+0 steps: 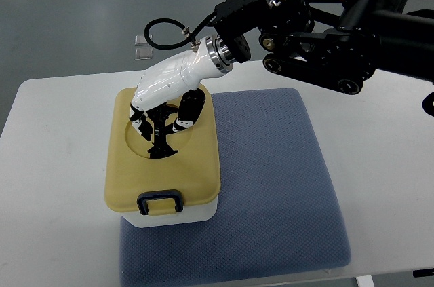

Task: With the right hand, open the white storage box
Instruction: 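Close the right hand's fingers around the black handle on the yellow lid, then lift the yellow lid up off the white box with the right hand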

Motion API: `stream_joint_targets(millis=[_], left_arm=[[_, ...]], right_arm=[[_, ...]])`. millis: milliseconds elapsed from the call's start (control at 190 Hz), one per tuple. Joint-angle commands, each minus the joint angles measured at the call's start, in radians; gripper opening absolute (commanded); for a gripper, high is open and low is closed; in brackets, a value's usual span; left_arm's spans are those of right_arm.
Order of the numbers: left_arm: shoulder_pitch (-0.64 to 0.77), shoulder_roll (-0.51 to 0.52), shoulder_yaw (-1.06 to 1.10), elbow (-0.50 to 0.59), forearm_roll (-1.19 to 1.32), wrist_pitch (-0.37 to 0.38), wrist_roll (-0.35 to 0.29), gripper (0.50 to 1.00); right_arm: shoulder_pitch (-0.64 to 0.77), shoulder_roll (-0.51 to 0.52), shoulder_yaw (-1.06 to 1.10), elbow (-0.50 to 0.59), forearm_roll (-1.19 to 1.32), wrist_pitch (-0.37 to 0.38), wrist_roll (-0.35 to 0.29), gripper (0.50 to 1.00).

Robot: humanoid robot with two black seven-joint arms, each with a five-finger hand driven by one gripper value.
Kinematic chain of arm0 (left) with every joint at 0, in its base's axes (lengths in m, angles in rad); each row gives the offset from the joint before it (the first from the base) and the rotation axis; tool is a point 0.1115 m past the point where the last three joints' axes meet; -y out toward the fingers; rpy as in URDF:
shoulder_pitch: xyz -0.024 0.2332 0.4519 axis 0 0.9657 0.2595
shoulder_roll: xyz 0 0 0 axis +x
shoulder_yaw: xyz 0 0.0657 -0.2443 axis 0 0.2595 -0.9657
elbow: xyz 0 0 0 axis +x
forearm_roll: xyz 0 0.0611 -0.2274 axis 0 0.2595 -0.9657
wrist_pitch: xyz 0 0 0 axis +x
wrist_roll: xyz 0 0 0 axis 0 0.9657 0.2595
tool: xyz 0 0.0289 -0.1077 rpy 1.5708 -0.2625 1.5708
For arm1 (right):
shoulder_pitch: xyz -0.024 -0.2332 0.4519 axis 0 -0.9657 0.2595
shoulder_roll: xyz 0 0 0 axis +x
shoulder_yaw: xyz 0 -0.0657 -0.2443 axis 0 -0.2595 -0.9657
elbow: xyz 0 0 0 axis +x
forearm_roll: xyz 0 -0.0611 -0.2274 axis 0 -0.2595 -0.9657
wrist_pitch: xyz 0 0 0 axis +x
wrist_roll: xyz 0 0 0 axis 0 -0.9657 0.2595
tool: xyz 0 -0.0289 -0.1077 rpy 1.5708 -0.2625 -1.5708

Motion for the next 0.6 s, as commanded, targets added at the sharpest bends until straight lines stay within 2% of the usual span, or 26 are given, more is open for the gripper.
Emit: stream_joint_targets(millis=[0,458,594], left_arm=[[0.0,0.0,0.001,0.0,0.0,0.0,0.0,1.0],[0.0,0.0,-0.001,0.0,0.0,0.0,0.0,1.0],[0.0,0.0,-0.001,0.0,0.0,0.0,0.0,1.0]], right_arm=[[0.001,0.0,0.0,0.0,0.001,0.001,0.0,0.5],[0.033,0.005,0.074,0.0,0.021,0.012,0.0,0.5],[0.062,-0.023,0.114,-0.005,0.043,0.012,0.0,0.5]])
